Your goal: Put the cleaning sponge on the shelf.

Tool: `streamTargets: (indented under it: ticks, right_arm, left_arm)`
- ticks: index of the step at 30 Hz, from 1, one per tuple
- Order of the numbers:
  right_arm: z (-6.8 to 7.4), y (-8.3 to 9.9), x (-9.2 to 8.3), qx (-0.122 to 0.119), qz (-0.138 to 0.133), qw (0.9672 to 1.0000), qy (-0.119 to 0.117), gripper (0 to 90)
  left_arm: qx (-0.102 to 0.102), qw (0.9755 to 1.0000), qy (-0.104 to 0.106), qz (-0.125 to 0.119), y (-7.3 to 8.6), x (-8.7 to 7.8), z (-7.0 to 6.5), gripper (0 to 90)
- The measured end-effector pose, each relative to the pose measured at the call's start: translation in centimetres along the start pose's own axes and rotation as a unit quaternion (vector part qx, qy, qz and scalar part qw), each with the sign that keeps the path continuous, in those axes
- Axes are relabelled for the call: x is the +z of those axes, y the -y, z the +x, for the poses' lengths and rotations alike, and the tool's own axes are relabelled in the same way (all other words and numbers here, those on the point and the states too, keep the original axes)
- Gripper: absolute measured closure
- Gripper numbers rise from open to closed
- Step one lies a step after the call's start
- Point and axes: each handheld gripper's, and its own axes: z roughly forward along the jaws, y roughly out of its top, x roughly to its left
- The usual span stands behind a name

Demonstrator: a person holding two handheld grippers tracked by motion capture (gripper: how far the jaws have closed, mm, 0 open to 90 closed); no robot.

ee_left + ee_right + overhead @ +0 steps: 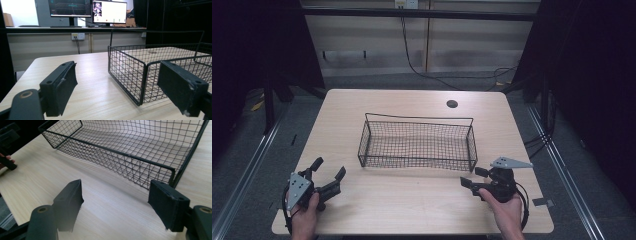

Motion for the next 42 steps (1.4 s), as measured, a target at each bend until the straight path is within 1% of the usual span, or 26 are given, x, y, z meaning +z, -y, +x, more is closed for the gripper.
streamTargets:
  ticks: [5, 6, 7, 8, 9, 10, 11, 13, 14, 15, 16, 19, 20, 24, 26, 27, 30, 31, 33, 35, 36, 37, 38, 40, 41, 42]
  right_arm:
    - [0.2, 0.0, 0.0, 0.002, 0.003, 1.0000, -0.009, 27.3]
    - [0.3, -0.1, 0.0, 0.004, 0.006, 0.9999, -0.008, 27.3]
    - [0.3, -0.1, 0.0, 0.004, 0.006, 0.9999, -0.008, 27.3]
    - [0.2, -0.2, -0.1, 0.005, 0.006, 0.9999, -0.008, 27.3]
    - [0.2, -0.2, -0.1, 0.005, 0.006, 0.9999, -0.008, 27.3]
    - [0.2, -0.3, -0.3, 0.006, 0.004, 1.0000, -0.004, 27.3]
    - [0.2, -0.4, -0.5, 0.012, 0.001, 0.9999, -0.002, 27.3]
    - [0.1, -0.6, -0.8, 0.012, -0.001, 0.9999, 0.000, 27.3]
    - [0.0, -0.6, -1.0, 0.013, 0.000, 0.9999, 0.004, 27.3]
    - [-0.1, -0.7, -1.1, 0.014, 0.000, 0.9999, 0.005, 27.3]
    - [-0.1, -0.8, -1.2, 0.016, 0.003, 0.9998, 0.007, 27.3]
    - [-0.4, -0.8, -1.4, 0.018, 0.003, 0.9998, 0.007, 27.4]
    - [-0.4, -0.8, -1.4, 0.020, 0.009, 0.9997, 0.008, 27.8]
    - [-0.4, -1.0, -1.7, 0.031, 0.024, 0.9992, 0.003, 28.9]
    - [-0.5, -1.2, -2.0, 0.038, 0.030, 0.9988, 0.005, 30.0]
    - [-0.5, -1.3, -2.2, 0.042, 0.031, 0.9986, 0.006, 32.3]
    - [-0.8, -1.5, -2.9, 0.051, 0.045, 0.9976, 0.016, 32.4]
    - [-0.9, -1.6, -3.1, 0.057, 0.049, 0.9970, 0.019, 32.4]
    - [-1.1, -1.7, -3.4, 0.064, 0.054, 0.9962, 0.022, 32.0]
    - [-1.4, -1.7, -3.8, 0.075, 0.059, 0.9951, 0.026, 30.8]
    - [-1.5, -1.8, -4.0, 0.079, 0.063, 0.9945, 0.028, 30.7]
    - [-1.5, -1.8, -4.0, 0.079, 0.063, 0.9945, 0.028, 30.7]
    - [-1.6, -1.8, -4.2, 0.083, 0.067, 0.9938, 0.032, 30.4]
    - [-1.7, -2.0, -4.7, 0.085, 0.080, 0.9919, 0.048, 28.8]
    - [-1.7, -2.0, -4.7, 0.085, 0.080, 0.9919, 0.048, 28.8]
    - [-1.8, -2.0, -4.9, 0.090, 0.088, 0.9903, 0.058, 26.5]
  left_arm:
    - [0.000, 1.0000, 0.001, 0.000, 0.0, 0.0, 0.0, 15.5]
    - [0.002, 1.0000, -0.005, 0.000, 0.0, 0.0, 0.0, 15.5]
    - [0.002, 1.0000, -0.005, 0.000, 0.0, 0.0, 0.0, 15.5]
    - [0.000, 1.0000, 0.001, 0.000, 0.0, 0.0, 0.0, 15.5]
    - [0.000, 1.0000, 0.001, 0.000, 0.0, 0.0, 0.0, 15.5]
    - [0.002, 1.0000, -0.006, 0.000, 0.0, 0.0, 0.0, 15.5]
    - [0.001, 1.0000, 0.000, 0.000, 0.0, 0.0, 0.0, 15.5]
    - [0.000, 1.0000, 0.001, 0.000, 0.0, 0.0, 0.0, 15.5]
    - [0.002, 1.0000, -0.005, 0.000, 0.0, 0.0, 0.0, 15.4]
    - [0.002, 1.0000, -0.004, 0.000, 0.0, 0.0, 0.0, 15.4]
    - [0.000, 1.0000, 0.002, 0.000, 0.0, 0.0, 0.0, 15.4]
    - [0.002, 1.0000, -0.004, 0.000, 0.0, 0.0, 0.0, 15.4]
    - [0.000, 1.0000, 0.002, 0.000, 0.0, 0.0, 0.0, 15.4]
    - [0.000, 1.0000, 0.002, 0.000, 0.0, 0.0, 0.0, 15.4]
    - [0.000, 1.0000, 0.002, 0.000, 0.0, 0.0, 0.0, 15.4]
    - [0.002, 1.0000, -0.004, 0.000, 0.0, 0.0, 0.0, 15.4]
    - [0.002, 1.0000, -0.004, 0.000, 0.0, 0.0, 0.0, 15.4]
    - [0.000, 1.0000, 0.003, 0.000, 0.0, 0.0, 0.0, 15.4]
    - [0.000, 1.0000, 0.003, 0.000, 0.0, 0.0, 0.0, 15.4]
    - [0.000, 1.0000, 0.003, 0.000, 0.0, 0.0, 0.0, 15.4]
    - [0.002, 1.0000, -0.004, 0.000, 0.0, 0.0, 0.0, 15.4]
    - [0.002, 1.0000, -0.004, 0.000, 0.0, 0.0, 0.0, 15.4]
    - [0.001, 1.0000, 0.001, 0.000, 0.0, 0.0, 0.0, 15.4]
    - [0.002, 1.0000, -0.004, 0.000, 0.0, 0.0, 0.0, 15.4]
    - [0.002, 1.0000, -0.004, 0.000, 0.0, 0.0, 0.0, 15.4]
    - [0.002, 1.0000, -0.004, 0.000, 0.0, 0.0, 0.0, 15.4]
